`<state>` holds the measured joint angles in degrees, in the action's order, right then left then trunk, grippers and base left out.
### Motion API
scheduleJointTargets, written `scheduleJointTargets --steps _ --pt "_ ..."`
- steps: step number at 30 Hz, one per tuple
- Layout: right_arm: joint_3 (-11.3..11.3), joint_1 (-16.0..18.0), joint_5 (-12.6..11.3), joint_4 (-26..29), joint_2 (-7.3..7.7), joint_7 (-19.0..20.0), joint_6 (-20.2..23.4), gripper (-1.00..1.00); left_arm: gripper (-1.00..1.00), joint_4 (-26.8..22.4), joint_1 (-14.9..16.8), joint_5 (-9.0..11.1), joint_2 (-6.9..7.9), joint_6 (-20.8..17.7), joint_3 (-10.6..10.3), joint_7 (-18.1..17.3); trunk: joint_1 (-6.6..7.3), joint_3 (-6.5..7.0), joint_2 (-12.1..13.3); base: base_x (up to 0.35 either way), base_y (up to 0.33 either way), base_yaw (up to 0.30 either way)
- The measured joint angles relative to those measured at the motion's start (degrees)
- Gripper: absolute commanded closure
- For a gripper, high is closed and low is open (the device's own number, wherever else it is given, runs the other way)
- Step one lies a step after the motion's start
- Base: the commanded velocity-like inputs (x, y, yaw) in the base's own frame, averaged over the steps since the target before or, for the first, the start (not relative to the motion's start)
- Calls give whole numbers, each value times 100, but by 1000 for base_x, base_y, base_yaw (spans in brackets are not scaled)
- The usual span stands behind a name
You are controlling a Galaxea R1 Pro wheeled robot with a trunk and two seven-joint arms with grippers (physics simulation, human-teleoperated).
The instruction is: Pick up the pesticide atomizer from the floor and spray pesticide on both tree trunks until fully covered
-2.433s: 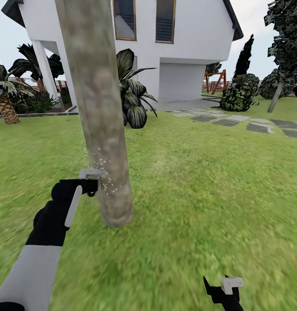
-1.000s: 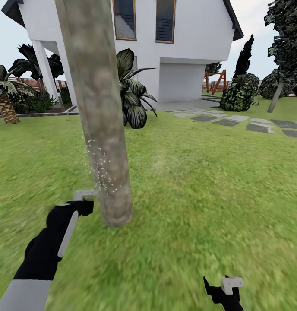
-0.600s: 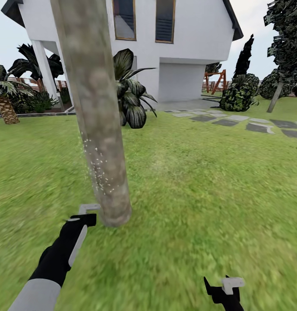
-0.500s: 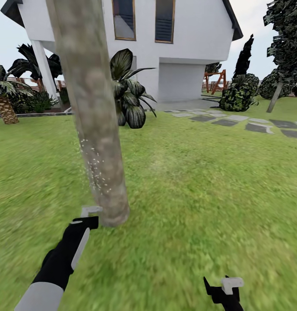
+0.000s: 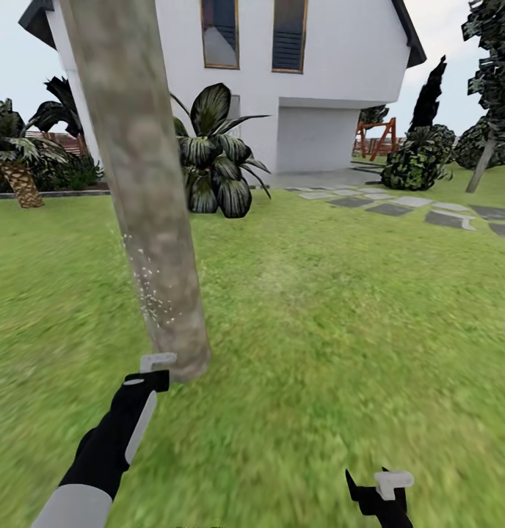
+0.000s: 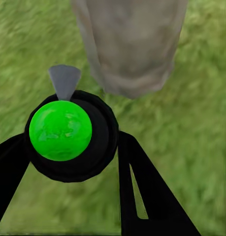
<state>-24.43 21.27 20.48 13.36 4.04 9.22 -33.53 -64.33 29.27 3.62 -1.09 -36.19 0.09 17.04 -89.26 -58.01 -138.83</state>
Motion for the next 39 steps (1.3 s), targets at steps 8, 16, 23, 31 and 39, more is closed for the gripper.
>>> scheduleJointTargets --steps 8,16,23,31,39 --pt "0 0 0 0 0 1 -1 -100 100 175 0 -18 -29 50 0 1 0 0 0 17 -271 163" --pt "0 0 0 0 0 1 1 -100 100 193 0 -9 -28 367 0 27 0 0 0 121 -271 11" --pt "4 0 0 0 0 1 0 -100 100 193 0 -5 -31 368 0 29 0 0 0 113 -271 234" --pt "3 0 0 0 0 1 2 -100 100 193 0 -5 -32 368 0 33 0 0 0 89 -271 272" --pt "1 0 0 0 0 1 -1 -100 100 193 0 -6 -32 368 0 35 0 0 0 79 -271 28"
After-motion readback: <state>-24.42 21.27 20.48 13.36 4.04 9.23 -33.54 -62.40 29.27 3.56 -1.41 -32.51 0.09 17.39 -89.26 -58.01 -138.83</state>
